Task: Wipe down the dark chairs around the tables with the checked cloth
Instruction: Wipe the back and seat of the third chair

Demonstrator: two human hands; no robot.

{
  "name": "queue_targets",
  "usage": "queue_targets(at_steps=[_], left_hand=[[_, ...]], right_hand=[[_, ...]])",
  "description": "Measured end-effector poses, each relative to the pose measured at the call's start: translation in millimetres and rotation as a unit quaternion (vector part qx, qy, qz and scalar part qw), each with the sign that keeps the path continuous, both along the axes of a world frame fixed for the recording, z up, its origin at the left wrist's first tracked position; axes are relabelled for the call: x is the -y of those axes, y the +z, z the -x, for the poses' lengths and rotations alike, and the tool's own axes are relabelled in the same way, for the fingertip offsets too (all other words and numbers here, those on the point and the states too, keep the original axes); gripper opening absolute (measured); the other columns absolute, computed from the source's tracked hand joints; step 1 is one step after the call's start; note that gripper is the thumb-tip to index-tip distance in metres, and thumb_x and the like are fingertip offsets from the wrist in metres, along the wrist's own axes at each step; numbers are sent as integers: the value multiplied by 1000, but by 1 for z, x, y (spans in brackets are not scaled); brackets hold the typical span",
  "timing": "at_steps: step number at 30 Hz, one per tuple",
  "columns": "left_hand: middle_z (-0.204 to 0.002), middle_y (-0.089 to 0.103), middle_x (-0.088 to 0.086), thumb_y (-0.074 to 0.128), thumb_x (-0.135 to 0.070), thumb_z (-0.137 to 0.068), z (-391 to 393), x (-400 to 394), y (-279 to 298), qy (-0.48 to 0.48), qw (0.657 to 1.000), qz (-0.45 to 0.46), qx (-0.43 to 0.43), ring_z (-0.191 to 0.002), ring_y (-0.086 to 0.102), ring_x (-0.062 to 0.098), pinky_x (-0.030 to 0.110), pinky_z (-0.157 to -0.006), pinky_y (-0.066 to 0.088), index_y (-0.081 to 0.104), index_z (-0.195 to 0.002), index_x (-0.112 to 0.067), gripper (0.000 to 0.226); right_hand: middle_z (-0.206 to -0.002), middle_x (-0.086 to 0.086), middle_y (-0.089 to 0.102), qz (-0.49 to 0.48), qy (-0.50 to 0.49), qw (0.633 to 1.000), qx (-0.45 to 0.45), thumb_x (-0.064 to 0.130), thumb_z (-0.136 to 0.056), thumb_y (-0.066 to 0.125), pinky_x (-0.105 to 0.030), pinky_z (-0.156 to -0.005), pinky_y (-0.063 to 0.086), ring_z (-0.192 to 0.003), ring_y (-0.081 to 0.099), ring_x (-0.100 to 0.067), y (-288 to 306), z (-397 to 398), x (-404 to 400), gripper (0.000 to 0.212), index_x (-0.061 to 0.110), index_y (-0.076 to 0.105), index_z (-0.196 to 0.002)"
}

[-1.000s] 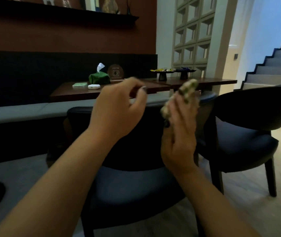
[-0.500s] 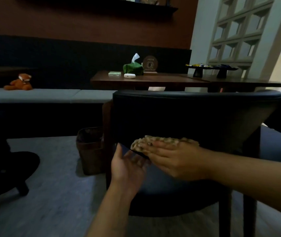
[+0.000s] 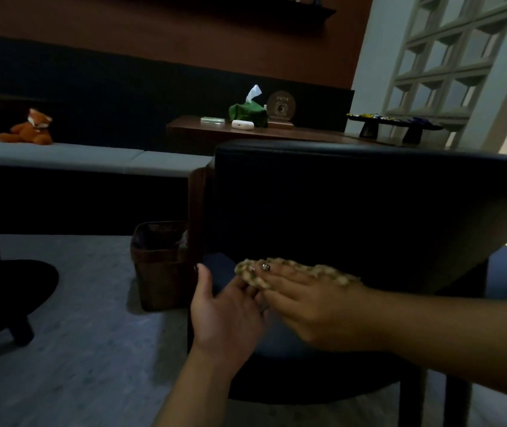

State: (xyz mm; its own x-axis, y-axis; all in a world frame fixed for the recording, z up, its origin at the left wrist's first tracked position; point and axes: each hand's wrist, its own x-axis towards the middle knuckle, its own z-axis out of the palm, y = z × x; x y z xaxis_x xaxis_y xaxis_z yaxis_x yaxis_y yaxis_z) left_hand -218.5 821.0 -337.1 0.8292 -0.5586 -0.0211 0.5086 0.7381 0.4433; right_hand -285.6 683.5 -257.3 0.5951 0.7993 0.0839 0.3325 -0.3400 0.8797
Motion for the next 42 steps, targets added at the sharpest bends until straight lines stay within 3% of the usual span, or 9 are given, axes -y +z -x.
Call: queue_targets(at_steps=[7, 15, 18, 23, 29, 32, 34, 37, 42], left_hand=[[-136, 55, 20, 35, -79, -80, 4, 4, 4, -4, 1000, 13, -17, -131, 48, 37, 51, -115, 27, 50, -137, -3, 96], [-125, 62, 22, 28, -75, -87, 14, -2, 11, -9, 1000, -1, 12, -111, 64, 32, 40, -102, 42, 61, -125, 4, 94], [-113, 66, 13, 33, -74, -85, 12, 0, 11, -9, 1000, 4, 7, -103, 64, 27, 36, -96, 43, 66, -117, -1, 86], [-116, 63, 11, 57, -50, -76, 10, 5, 13, -22, 1000, 3, 12, -116, 56, 26, 42, -115, 27, 60, -120, -8, 60], [-94, 63, 10, 63, -27, -75, 12, 10, 13, 8, 999, 9, 47, -91, 62, 24, 34, -88, 49, 62, -112, -6, 42], [-87, 68, 9, 71, -19, -69, 12, 15, 14, 14, 999, 13, 50, -85, 66, 21, 31, -88, 50, 72, -92, -8, 26], [-90, 69, 7, 66, -20, -72, 13, 20, 14, 29, 999, 13, 39, -88, 66, 20, 32, -97, 47, 75, -86, -10, 20], [-101, 70, 6, 63, -27, -76, 15, 24, 14, 48, 998, -4, 45, -105, 64, 21, 34, -102, 46, 71, -103, -12, 32], [-111, 69, 4, 62, -34, -75, 21, 33, 16, 89, 993, -31, 67, -121, 57, 22, 35, -108, 41, 65, -115, -14, 45]], right_hand=[[-137, -23, 50, -168, 62, 969, 173, 12, -102, 31, -52, -113, 28, -130, 43, -44, 82, 7, -19, 40, 0, 49, -136], [-129, -18, 59, 54, -32, 998, 31, 11, -95, 24, -48, -113, 25, -124, 52, -36, -2, 5, 3, 48, 1, 61, -124], [-124, -21, 62, -44, 36, 997, 45, 9, -97, 32, -48, -109, 32, -121, 55, -38, 25, 11, -5, 40, 1, 63, -122], [-128, -21, 58, -195, 128, 954, 189, 6, -100, 38, -53, -108, 36, -125, 49, -42, 85, 26, 7, 34, -1, 60, -125], [-138, -23, 49, -55, 38, 998, -20, 8, -95, 51, -48, -105, 40, -133, 41, -38, -9, 28, 48, 39, -5, 50, -131], [-142, -19, 45, -104, 71, 992, -15, 8, -97, 48, -45, -111, 34, -135, 39, -35, 11, 39, 50, 38, -1, 49, -134], [-144, -20, 39, -191, 113, 972, 75, 4, -95, 48, -44, -114, 30, -134, 39, -36, 43, 48, 46, 40, -1, 47, -136], [-141, -27, 35, -259, 107, 937, 207, -4, -84, 55, -47, -114, 26, -133, 35, -40, 69, 53, 48, 56, -7, 37, -137], [-139, -22, 44, -233, 100, 963, 93, 7, -101, 37, -41, -117, 20, -136, 35, -36, 8, 41, 62, 34, -3, 50, -131]])
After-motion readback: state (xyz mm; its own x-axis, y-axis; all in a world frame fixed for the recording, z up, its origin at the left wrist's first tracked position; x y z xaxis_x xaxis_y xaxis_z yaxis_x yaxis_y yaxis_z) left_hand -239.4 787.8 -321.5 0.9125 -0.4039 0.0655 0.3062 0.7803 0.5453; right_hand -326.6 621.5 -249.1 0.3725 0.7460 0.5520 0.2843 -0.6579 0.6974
